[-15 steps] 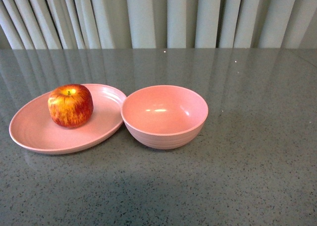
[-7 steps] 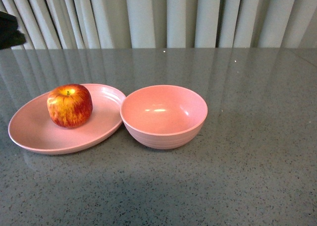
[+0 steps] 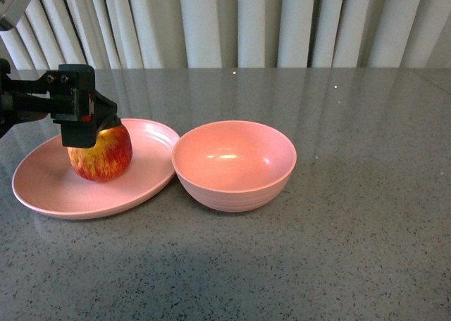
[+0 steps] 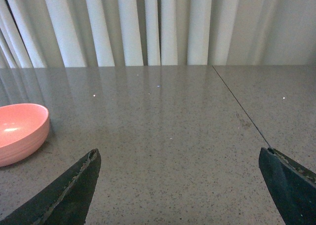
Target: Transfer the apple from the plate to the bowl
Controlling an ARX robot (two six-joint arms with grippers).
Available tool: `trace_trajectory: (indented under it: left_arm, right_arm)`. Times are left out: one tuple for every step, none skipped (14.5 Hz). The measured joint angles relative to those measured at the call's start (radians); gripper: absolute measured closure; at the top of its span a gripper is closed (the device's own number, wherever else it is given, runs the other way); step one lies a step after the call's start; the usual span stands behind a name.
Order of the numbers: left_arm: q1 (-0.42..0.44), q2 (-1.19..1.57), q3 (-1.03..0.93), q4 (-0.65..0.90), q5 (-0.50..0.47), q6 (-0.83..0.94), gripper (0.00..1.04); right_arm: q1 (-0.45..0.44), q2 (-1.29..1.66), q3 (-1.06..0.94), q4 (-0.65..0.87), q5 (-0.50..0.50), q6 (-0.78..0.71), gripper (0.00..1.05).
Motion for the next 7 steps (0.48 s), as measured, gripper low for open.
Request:
trace_trajectory:
  left_arm:
    - [0.004,0.022,0.017,-0.002,-0.004,-0.003,0.07]
    - [0.005,0.069,0.041,-0.017,-0.003,-0.016,0.07]
    - [0.005,0.094,0.056,-0.039,0.000,-0.039,0.07]
    - [0.003,0.105,0.065,-0.042,0.001,-0.046,0.07]
    - [0.003,0.119,0.077,-0.053,0.000,-0.051,0.07]
    - [-0.002,0.137,0.089,-0.067,-0.006,-0.058,0.07]
    - [-0.004,0.157,0.098,-0.099,-0.007,-0.064,0.07]
  right_arm:
    - [0.000,0.000,0.000,0.000,0.000,0.000,0.07]
    - [0.000,0.000,0.000,0.000,0.000,0.000,0.07]
    - [0.000,0.000,0.000,0.000,0.000,0.000,0.07]
    - [0.000,0.000,0.000,0.000,0.000,0.000,0.07]
    - [0.000,0.000,0.000,0.000,0.000,0.000,0.07]
    - [0.000,0.000,0.000,0.000,0.000,0.000,0.07]
    - [0.000,0.000,0.000,0.000,0.000,0.000,0.07]
